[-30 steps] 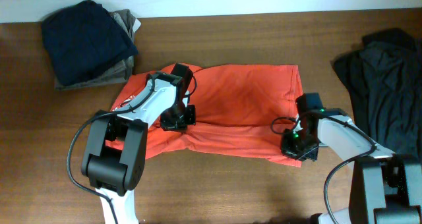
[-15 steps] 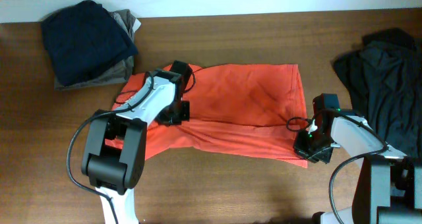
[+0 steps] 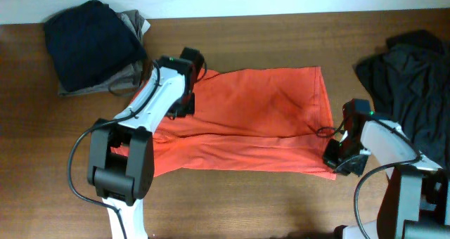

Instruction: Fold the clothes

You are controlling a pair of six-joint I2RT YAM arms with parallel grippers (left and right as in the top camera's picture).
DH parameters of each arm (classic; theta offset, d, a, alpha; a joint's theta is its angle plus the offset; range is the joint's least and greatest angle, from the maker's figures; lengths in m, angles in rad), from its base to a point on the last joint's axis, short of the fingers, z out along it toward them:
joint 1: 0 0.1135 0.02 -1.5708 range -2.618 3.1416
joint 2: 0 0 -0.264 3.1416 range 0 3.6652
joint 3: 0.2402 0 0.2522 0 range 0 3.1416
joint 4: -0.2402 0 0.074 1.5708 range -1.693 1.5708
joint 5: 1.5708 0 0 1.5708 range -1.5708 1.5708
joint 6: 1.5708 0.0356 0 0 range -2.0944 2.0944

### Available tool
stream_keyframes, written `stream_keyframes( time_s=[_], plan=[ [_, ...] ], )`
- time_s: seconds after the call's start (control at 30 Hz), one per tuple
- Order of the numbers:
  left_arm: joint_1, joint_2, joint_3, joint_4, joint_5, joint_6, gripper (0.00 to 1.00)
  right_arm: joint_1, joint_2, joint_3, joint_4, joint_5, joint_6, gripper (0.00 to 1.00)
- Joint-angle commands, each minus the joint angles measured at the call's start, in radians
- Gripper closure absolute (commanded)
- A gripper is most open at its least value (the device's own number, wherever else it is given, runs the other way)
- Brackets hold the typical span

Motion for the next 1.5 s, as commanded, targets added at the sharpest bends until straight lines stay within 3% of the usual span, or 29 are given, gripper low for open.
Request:
stream_keyframes(
  time_s=[0.0,0.03,0.07,0.1,0.13,0.17,0.2,0.27,0.3,0.6,0.83,1.2,1.47],
  plan=[
    [0.006,0.009,0.153,-0.058,-0.047,0.004,0.78,-0.008,-0.008,0.172,-0.085,0.045,0.018,0.89],
    [0.006,0.009,0.191,-0.074,-0.047,0.004,0.75,-0.009,-0.012,0.212,-0.110,0.047,0.026,0.88],
    [0.006,0.009,0.228,-0.084,-0.047,0.004,0.62,-0.009,-0.015,0.257,-0.130,0.045,0.032,0.85],
    [0.006,0.009,0.262,-0.087,-0.047,0.005,0.47,-0.009,-0.017,0.307,-0.146,0.043,0.032,0.77],
    [0.006,0.009,0.290,-0.087,-0.047,0.005,0.35,-0.009,-0.017,0.348,-0.156,0.041,0.027,0.59],
    [0.007,0.009,0.319,-0.082,-0.047,0.006,0.30,-0.009,-0.016,0.395,-0.163,0.040,0.021,0.40],
    [0.008,0.009,0.343,-0.069,-0.044,0.017,0.29,-0.009,-0.016,0.430,-0.164,0.036,0.008,0.30],
    [0.021,0.010,0.374,-0.014,0.004,0.079,0.29,-0.008,-0.016,0.511,-0.145,-0.029,-0.076,0.16],
    [0.031,0.010,0.374,0.016,0.034,0.107,0.30,-0.008,-0.016,0.531,-0.131,-0.056,-0.094,0.13],
    [0.190,0.120,0.374,0.136,0.317,0.250,0.33,-0.008,-0.005,0.553,-0.088,-0.110,-0.124,0.13],
    [0.224,0.244,0.374,0.158,0.323,0.337,0.34,-0.007,0.027,0.549,-0.111,-0.118,-0.127,0.13],
    [0.254,0.290,0.374,0.265,0.318,0.288,0.41,0.045,0.057,0.538,-0.129,-0.117,-0.154,0.14],
    [0.261,0.346,0.374,0.233,0.325,0.284,0.44,0.071,0.057,0.538,-0.122,-0.114,-0.156,0.14]
  ],
)
